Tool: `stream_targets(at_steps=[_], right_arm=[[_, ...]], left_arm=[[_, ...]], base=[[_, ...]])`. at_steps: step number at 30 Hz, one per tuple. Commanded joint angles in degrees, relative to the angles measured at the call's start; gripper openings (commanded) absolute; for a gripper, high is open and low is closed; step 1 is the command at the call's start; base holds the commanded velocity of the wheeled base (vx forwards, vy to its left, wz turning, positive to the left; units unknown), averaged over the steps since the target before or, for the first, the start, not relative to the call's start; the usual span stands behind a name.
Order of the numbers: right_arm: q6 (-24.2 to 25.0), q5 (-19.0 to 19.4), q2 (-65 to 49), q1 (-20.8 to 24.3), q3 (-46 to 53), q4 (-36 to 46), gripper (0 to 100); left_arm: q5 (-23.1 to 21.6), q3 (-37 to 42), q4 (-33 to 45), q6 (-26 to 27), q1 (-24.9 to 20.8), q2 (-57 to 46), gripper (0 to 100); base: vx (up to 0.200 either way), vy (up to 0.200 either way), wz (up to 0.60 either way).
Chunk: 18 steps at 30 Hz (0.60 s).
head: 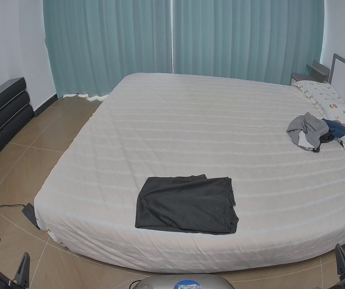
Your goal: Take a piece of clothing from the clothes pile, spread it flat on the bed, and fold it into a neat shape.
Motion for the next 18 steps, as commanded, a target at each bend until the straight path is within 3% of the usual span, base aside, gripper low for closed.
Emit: stream_targets(at_steps=[1,18], right_arm=[[0.01,0.03,-0.56,0.00,1.01,-0.02,100],[-0.08,0.03,-0.64,0.18,1.01,-0.02,100]], left_arm=[[0.56,0.99,-0.04,0.11,0.01,-0.19,100],[0.73,0.90,-0.22,-0.24,0.01,-0.28,100]], base=[[0.000,0.000,0.00],[0.000,0.000,0.00]])
